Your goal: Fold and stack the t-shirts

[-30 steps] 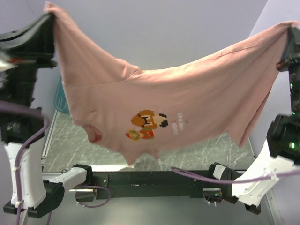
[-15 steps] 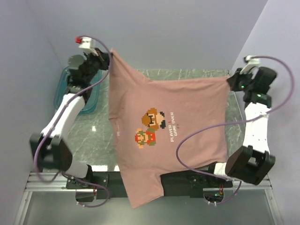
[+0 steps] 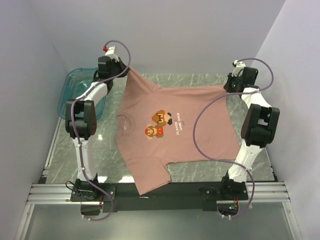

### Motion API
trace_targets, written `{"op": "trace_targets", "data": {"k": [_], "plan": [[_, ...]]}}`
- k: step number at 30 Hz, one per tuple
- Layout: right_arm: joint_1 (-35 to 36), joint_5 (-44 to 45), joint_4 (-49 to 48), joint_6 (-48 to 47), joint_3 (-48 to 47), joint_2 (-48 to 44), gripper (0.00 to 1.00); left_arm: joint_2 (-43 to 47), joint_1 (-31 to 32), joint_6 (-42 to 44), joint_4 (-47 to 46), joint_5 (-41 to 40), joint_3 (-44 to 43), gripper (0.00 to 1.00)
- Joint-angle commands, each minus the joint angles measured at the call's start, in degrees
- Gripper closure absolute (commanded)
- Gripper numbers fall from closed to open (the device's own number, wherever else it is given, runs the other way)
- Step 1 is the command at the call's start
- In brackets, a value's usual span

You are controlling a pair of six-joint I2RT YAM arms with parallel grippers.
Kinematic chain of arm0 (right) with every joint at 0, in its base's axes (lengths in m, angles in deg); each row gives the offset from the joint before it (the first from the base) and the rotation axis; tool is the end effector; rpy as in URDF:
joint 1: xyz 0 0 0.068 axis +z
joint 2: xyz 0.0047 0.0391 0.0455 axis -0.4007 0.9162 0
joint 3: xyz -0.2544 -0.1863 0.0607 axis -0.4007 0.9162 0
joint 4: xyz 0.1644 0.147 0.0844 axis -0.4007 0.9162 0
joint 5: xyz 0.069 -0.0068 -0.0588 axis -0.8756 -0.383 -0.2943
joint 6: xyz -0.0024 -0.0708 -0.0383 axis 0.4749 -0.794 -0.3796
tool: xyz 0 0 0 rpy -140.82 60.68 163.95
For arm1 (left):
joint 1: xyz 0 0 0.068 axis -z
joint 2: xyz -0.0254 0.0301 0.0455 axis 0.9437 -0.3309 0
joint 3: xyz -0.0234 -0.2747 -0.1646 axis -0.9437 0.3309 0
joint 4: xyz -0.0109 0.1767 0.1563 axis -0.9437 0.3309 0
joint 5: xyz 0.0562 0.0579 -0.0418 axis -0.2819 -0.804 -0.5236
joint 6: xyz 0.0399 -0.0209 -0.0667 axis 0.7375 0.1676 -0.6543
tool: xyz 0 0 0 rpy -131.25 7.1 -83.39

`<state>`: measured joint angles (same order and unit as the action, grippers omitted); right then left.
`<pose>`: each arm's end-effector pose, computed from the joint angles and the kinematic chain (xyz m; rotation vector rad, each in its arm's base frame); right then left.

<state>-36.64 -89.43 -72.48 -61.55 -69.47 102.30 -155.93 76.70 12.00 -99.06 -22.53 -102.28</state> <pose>0.4759 -0.0822 0.2829 -0.1666 2.0996 0.1923 0.5507 -0.0789 0.3023 -0.0414 1.8309 -0.6231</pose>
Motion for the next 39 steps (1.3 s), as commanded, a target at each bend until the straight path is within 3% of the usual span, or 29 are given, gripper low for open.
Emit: {"op": "trace_targets", "data": {"k": [1,4,12,22,39], "plan": [[-0.3,3.6,-2.0,2.1,-6.0,-0.1,1.0,-1.1,-0.6,-1.0,-0.3,1.2,-9.2,1.0],[-0.3,4.2,-2.0,2.3,-6.5,-0.1,1.0,-1.5,-0.8,-0.9,0.1,2.6,-11.6,1.0],[-1.0,1.2,-3.4,4.3,-3.0,-1.8,1.0,5.1,-1.3,-0.4,-4.6,9.6,0.0,1.0],[-1.1,-2.6,-4.2,5.9,0.8,-3.6,1.0,12.0,-1.4,1.7,-4.8,15.0,7.9,1.0],[-2.8,-3.4,-4.8,7.4,2.7,-3.4,1.0,23.4,-1.4,2.8,-6.5,16.3,24.6,0.99]]}}
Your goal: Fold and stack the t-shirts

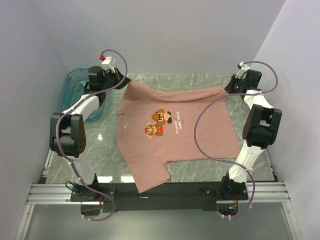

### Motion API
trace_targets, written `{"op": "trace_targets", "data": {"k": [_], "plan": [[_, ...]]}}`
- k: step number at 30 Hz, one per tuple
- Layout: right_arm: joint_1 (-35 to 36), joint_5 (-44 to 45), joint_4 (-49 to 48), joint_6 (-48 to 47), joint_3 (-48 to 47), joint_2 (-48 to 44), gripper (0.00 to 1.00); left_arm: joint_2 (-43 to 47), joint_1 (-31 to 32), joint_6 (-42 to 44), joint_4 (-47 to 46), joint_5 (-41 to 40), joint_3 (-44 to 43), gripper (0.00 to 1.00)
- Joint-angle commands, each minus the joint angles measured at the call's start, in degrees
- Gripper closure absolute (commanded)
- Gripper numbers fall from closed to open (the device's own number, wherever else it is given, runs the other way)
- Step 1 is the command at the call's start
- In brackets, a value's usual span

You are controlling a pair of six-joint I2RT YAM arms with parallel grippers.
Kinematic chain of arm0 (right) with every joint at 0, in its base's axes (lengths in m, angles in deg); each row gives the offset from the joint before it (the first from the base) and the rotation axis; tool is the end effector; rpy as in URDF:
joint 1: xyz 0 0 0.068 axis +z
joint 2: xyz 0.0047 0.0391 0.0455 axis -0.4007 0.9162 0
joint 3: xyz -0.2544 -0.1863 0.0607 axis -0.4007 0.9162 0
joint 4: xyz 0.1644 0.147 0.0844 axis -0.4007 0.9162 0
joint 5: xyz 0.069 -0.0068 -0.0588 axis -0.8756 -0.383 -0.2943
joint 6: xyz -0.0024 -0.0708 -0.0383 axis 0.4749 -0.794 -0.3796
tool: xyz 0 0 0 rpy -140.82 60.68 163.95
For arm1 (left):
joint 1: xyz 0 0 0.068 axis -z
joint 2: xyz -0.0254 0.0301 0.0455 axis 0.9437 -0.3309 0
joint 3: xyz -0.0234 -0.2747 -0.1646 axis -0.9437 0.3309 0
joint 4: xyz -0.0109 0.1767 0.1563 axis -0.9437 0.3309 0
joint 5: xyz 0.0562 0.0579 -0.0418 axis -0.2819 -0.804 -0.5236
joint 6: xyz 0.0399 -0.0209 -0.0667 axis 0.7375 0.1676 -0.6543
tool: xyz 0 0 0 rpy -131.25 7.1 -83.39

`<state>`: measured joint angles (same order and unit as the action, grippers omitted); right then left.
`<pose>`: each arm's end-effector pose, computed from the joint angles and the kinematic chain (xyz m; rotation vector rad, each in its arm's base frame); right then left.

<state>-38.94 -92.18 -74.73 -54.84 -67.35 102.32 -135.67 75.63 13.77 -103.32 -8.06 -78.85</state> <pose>0.4705 -0.0976 0.2755 -0.0298 2.0990 0.2881 0.4414 -0.0750 0.3393 0.1633 1.8124 -0.8104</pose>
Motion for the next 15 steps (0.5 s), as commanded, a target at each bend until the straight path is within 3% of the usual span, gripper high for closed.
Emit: {"op": "trace_targets", "data": {"k": [1,15], "plan": [[-0.7,-0.6,-2.6,0.7,0.7,-3.5,1.0,3.9,-0.3,1.0,-2.3,1.9,1.6,1.0],[-1.7,0.2,-1.4,0.7,0.4,-1.9,1.0,12.5,-0.3,1.0,-2.2,2.9,9.7,0.99]]}}
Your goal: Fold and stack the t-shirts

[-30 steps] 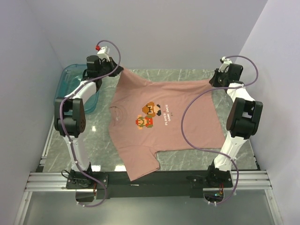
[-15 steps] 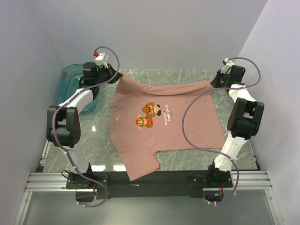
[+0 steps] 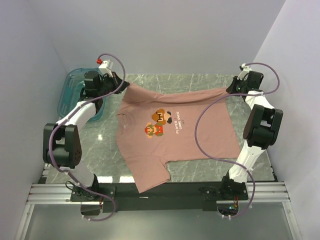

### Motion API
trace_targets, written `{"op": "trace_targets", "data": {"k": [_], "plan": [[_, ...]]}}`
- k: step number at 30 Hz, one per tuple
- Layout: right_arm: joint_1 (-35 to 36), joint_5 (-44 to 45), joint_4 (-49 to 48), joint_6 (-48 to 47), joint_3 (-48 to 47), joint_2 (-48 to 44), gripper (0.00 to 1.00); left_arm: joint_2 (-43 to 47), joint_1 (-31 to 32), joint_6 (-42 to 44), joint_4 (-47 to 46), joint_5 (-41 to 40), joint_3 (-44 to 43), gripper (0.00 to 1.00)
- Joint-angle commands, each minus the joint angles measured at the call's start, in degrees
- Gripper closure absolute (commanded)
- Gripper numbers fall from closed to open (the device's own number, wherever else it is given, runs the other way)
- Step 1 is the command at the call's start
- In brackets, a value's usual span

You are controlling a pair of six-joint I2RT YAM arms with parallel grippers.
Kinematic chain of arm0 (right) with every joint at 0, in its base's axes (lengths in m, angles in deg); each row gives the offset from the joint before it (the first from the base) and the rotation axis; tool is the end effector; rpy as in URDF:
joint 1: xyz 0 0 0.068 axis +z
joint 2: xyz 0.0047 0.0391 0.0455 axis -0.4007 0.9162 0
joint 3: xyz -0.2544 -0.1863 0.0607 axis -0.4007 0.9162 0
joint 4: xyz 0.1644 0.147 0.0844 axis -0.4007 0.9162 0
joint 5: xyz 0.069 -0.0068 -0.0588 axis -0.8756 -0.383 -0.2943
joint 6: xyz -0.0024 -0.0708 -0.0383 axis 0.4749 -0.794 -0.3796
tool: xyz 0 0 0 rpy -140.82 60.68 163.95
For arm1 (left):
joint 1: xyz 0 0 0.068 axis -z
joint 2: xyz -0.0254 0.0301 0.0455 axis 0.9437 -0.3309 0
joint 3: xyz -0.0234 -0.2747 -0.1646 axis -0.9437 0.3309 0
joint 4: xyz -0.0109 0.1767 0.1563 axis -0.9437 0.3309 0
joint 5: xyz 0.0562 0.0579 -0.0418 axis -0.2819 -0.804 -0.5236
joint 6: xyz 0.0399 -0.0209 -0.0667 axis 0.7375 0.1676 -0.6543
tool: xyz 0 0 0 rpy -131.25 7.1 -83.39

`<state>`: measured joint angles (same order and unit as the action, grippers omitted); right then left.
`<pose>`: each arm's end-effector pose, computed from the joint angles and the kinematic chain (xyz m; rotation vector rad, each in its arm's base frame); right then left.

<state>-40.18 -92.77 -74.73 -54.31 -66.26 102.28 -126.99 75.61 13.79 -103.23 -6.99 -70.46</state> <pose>0.4658 -0.1064 0.2697 0.0022 2.1133 0.2979 0.3944 -0.0719 0.3490 0.1786 1.8084 -0.8258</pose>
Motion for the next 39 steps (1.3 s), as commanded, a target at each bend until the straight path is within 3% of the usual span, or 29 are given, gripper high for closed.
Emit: {"op": "trace_targets", "data": {"k": [1,39], "plan": [[-0.6,0.9,-1.3,0.3,-0.8,-1.8,1.0,4.2,-0.3,1.1,-2.1,2.0,1.9,0.99],[-3.0,-2.0,3.2,0.5,-1.8,-0.7,1.0,6.9,0.7,1.7,1.0,2.8,5.3,0.99]]}}
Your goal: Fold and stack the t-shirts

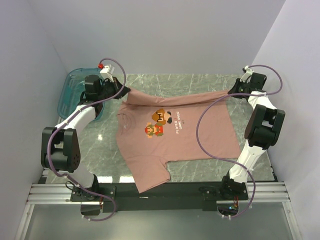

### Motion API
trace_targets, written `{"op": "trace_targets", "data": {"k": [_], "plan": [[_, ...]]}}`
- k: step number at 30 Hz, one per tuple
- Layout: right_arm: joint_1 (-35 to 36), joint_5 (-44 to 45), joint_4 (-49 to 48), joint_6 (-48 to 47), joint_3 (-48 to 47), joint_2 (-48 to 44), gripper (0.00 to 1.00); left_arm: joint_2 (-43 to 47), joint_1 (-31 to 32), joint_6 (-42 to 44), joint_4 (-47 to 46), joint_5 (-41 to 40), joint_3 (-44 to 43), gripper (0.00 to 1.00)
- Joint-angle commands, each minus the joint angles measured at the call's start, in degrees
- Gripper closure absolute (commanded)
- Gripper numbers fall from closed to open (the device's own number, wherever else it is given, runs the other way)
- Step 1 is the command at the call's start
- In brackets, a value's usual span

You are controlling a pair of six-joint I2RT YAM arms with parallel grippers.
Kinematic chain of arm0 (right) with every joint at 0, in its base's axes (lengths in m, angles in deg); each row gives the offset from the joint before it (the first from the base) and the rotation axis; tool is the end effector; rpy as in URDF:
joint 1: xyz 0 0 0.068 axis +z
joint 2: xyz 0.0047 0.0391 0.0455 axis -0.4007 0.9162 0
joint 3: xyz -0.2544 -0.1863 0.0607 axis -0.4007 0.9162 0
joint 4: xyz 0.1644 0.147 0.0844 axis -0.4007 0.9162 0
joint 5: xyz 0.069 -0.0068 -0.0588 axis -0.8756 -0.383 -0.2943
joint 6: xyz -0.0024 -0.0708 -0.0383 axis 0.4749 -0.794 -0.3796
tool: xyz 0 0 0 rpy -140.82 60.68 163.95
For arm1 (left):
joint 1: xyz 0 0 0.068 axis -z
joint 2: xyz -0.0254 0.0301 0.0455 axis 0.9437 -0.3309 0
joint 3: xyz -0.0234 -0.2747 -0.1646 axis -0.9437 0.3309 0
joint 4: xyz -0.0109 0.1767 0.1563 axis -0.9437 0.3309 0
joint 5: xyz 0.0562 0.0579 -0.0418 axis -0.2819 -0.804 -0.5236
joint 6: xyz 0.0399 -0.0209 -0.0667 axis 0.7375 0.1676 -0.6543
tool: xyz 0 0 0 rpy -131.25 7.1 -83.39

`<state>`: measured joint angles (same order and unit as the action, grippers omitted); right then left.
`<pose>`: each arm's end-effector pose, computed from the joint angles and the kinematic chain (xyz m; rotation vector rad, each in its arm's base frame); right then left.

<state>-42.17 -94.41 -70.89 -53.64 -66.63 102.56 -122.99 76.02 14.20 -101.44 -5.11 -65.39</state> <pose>0.4581 -0.1194 0.2627 0.0572 2.1642 0.3390 0.3683 -0.0743 0.3401 0.1999 1.8541 -0.8625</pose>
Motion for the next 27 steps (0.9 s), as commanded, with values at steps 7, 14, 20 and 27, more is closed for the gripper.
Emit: {"op": "trace_targets", "data": {"k": [7,14,20,27], "plan": [[-2.9,-1.6,1.2,-1.8,1.7,-3.0,0.95,4.6,0.7,2.2,0.7,1.0,2.1,0.99],[-6.9,-1.6,8.2,-8.1,5.4,-6.1,0.5,5.3,1.9,3.2,4.4,1.2,3.5,0.99],[-7.7,-2.7,7.8,-9.5,9.1,-9.3,0.36,5.5,2.7,3.8,5.4,1.2,3.0,0.99],[-7.7,-8.0,10.0,-11.3,8.7,-8.7,0.36,6.3,3.3,5.1,7.6,1.1,3.3,0.99]]}}
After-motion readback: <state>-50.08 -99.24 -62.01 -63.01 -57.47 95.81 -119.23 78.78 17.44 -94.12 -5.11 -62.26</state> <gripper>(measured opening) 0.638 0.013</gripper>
